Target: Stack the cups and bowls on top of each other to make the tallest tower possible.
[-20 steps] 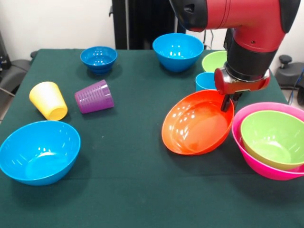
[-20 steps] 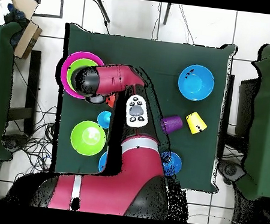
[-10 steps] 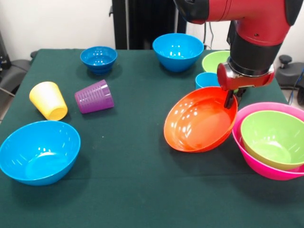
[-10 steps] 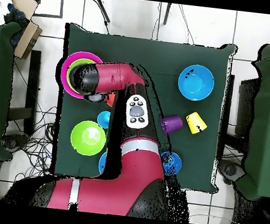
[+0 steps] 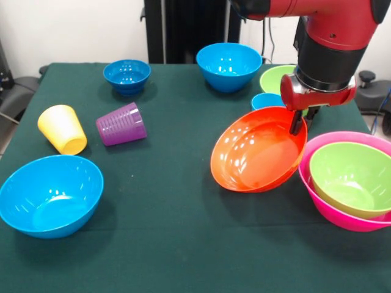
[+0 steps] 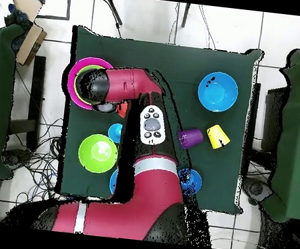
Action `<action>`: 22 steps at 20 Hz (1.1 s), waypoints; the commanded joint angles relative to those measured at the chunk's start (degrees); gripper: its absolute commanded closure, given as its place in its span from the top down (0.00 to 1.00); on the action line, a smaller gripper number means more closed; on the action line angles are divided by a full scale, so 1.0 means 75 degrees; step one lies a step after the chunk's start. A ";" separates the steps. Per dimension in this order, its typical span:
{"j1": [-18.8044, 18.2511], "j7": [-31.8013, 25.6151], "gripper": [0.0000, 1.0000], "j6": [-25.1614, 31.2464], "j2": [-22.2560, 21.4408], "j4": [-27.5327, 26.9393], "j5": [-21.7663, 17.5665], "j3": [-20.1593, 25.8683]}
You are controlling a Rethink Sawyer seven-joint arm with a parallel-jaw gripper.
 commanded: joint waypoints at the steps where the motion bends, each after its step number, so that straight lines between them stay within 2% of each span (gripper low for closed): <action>1: 0.0096 0.0526 0.00 0.0904 -0.0181 0.0080 0.0140 0.0071; 9: 0.0089 0.0442 0.00 0.0762 -0.0571 0.0505 0.0096 0.0114; 22: 0.0068 0.0403 0.00 0.0544 -0.0643 0.0639 -0.0017 0.0114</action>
